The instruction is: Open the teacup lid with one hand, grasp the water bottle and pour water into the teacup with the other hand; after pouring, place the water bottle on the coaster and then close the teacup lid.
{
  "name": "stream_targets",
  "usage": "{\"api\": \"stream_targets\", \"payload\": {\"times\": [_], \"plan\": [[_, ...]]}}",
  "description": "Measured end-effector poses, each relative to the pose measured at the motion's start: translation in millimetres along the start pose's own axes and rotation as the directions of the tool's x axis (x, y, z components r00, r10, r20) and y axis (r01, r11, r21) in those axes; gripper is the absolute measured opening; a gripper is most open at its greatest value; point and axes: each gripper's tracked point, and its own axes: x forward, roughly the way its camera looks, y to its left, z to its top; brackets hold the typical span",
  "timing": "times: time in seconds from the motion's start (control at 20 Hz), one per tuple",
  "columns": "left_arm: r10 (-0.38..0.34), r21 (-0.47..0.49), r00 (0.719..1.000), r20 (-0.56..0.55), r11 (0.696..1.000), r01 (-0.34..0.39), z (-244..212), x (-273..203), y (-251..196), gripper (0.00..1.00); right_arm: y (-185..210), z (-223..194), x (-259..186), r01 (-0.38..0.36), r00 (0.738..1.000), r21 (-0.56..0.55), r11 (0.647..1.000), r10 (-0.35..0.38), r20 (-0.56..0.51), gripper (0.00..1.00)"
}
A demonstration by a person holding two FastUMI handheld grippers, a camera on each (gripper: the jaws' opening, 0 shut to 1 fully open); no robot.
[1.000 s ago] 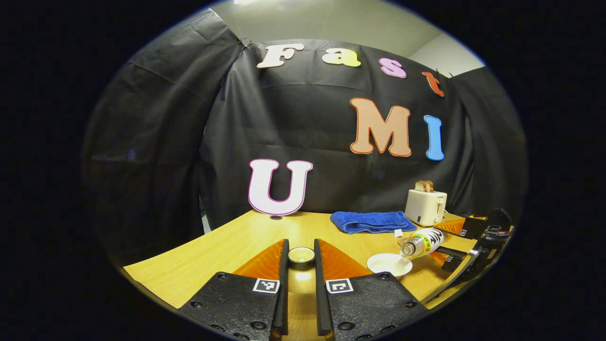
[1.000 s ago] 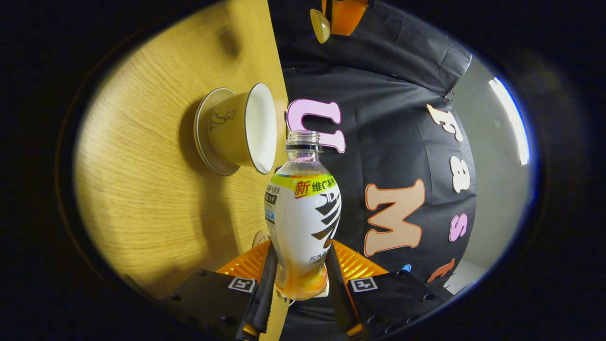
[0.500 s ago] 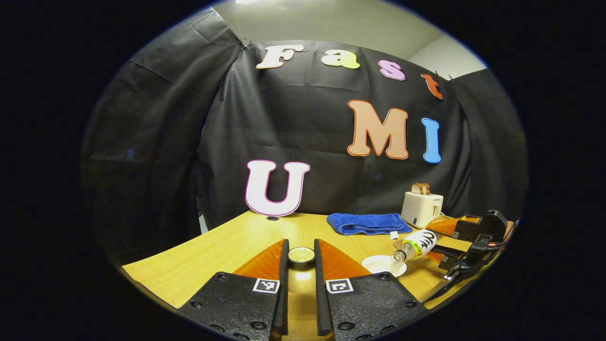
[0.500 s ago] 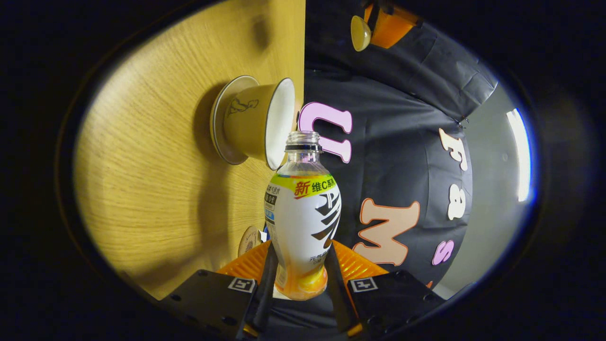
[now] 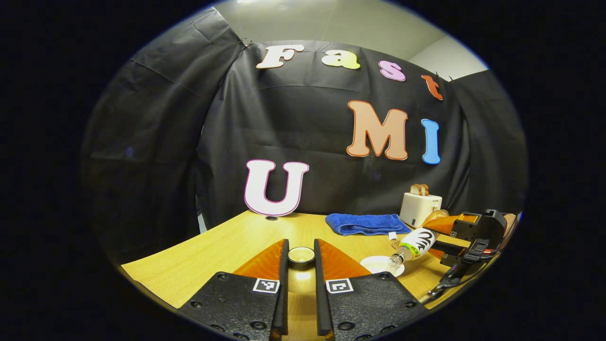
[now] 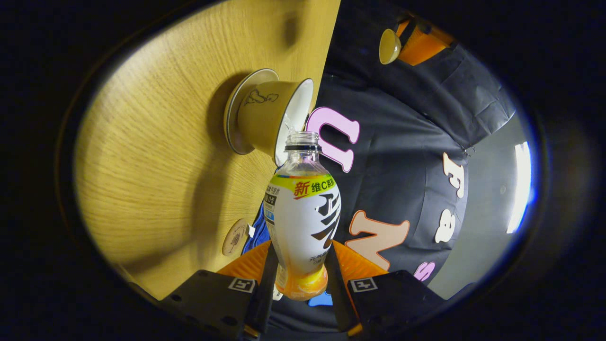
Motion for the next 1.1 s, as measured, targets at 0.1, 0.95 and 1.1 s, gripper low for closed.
{"api": "stream_targets", "payload": {"times": [0.1, 0.95, 1.1], "plan": [[0.001, 0.001, 1.0, 0.0, 1.0, -0.001, 0, 0, 1, 0.21, -8, -1, 1, 0.019, 1.0, -0.045, 0.999, -0.018, 0.002, 0.57], [-0.027, -0.023, 1.0, -0.01, 0.999, 0.026, -3, -1, -11, 0.21, -13, 0, 4, 0.021, 0.999, -0.174, 0.985, -0.015, 0.033, 0.58], [-0.027, -0.017, 1.0, -0.009, 0.999, 0.027, -2, -1, -12, 0.21, -4, -3, 2, -0.006, 1.0, -0.097, 0.995, 0.008, 0.017, 0.57]]}}
